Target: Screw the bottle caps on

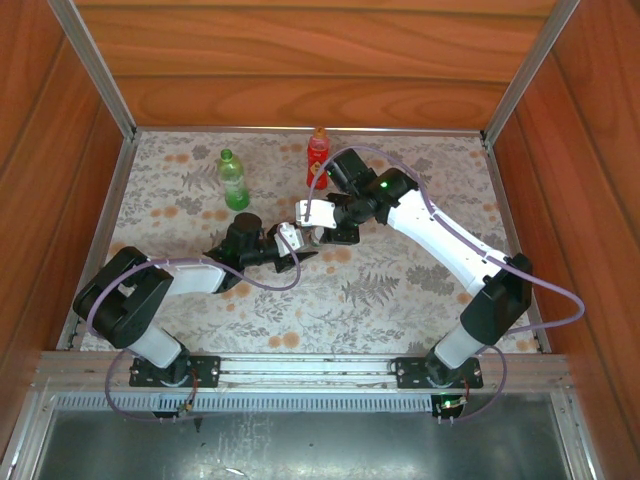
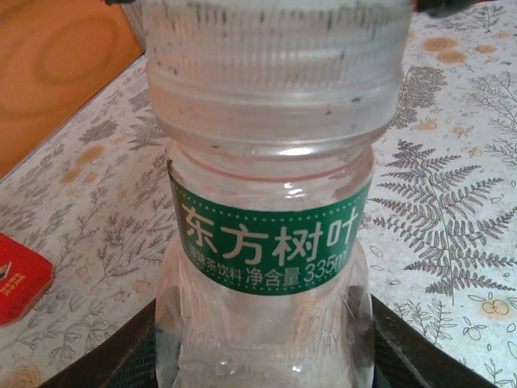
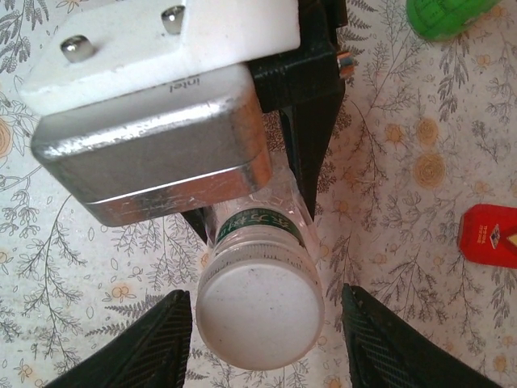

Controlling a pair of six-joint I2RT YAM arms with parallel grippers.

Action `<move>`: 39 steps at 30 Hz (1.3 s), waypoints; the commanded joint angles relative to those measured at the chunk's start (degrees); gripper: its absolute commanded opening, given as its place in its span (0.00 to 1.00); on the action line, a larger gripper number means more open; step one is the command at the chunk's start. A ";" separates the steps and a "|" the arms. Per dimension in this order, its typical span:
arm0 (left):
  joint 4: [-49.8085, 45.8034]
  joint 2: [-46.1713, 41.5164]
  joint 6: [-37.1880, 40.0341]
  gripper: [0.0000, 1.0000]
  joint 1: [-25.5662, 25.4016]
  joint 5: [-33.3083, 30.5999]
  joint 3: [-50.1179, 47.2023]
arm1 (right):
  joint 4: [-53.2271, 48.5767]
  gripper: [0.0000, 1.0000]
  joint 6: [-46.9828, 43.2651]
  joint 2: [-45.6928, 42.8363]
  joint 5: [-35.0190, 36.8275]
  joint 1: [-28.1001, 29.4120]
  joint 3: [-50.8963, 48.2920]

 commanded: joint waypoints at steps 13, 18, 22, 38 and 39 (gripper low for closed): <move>-0.58 -1.47 0.56 0.51 -0.45 -0.16 -0.61 | -1.14 0.48 -0.83 2.15 -0.44 0.55 0.55; -0.65 -1.43 0.56 0.51 -0.45 -0.42 -0.54 | -1.76 0.35 0.48 1.98 -0.47 0.58 0.65; -0.65 -1.32 0.48 0.50 -0.47 -1.31 -0.31 | -0.31 0.21 6.47 1.19 -1.07 0.66 -0.60; -0.65 -1.24 0.83 0.51 -0.43 -3.47 -0.37 | 4.56 0.07 81.92 -1.23 3.04 0.83 -5.75; -0.65 -1.08 0.78 0.51 -0.44 -3.32 -0.37 | 4.72 0.11 80.46 -1.43 2.83 0.83 -5.91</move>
